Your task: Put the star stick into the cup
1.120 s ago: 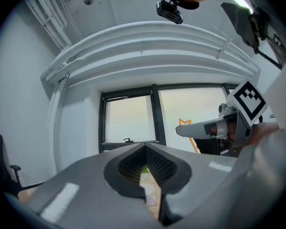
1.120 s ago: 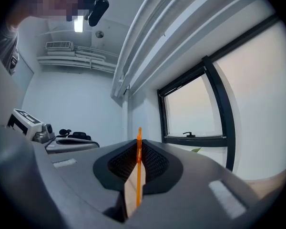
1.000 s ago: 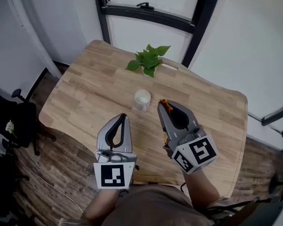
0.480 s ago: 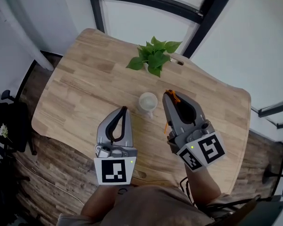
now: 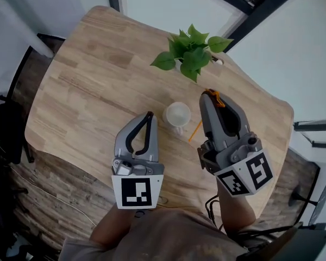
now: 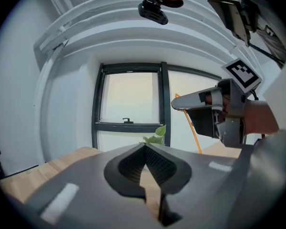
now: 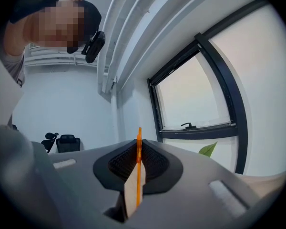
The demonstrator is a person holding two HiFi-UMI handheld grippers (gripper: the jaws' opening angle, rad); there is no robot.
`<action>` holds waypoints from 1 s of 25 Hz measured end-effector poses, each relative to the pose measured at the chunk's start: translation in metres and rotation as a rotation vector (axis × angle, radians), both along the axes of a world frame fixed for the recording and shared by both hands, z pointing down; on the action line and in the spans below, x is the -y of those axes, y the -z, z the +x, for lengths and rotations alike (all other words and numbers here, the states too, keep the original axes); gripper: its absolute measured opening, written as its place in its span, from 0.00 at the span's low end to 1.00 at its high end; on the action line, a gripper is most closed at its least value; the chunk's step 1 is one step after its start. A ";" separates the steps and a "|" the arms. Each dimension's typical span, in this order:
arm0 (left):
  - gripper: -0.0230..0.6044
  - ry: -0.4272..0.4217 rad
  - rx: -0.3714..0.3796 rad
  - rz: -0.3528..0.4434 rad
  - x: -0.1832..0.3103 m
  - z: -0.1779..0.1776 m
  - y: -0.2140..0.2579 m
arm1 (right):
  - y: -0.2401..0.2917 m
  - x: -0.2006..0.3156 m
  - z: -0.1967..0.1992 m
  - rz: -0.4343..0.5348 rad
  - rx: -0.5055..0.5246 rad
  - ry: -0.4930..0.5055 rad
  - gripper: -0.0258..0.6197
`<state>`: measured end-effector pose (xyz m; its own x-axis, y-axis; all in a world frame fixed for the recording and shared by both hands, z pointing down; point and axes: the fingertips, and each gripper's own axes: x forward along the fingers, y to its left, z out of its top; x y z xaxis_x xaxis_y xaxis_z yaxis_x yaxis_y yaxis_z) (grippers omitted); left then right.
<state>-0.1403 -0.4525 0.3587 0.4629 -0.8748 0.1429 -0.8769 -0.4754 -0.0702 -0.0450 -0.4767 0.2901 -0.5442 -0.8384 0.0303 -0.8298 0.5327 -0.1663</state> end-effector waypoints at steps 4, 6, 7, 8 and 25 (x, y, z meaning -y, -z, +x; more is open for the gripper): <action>0.04 -0.002 -0.003 -0.038 0.007 -0.001 -0.015 | -0.003 0.016 -0.006 0.008 0.016 0.010 0.11; 0.04 -0.016 0.007 -0.059 0.010 0.000 -0.022 | -0.004 0.024 -0.007 0.011 0.028 0.011 0.11; 0.04 -0.024 0.012 -0.069 0.012 0.002 -0.026 | -0.006 0.028 -0.008 0.011 0.034 0.010 0.11; 0.04 -0.030 0.013 -0.079 0.013 0.003 -0.029 | -0.008 0.031 -0.008 0.010 0.038 0.008 0.11; 0.04 -0.024 -0.016 -0.221 0.027 0.005 -0.094 | -0.103 0.053 -0.002 -0.083 0.002 -0.009 0.11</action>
<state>-0.1351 -0.4791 0.4524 0.4867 -0.8119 0.3224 -0.8656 -0.4980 0.0524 -0.0467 -0.5297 0.3936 -0.5366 -0.8381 0.0982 -0.8342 0.5093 -0.2114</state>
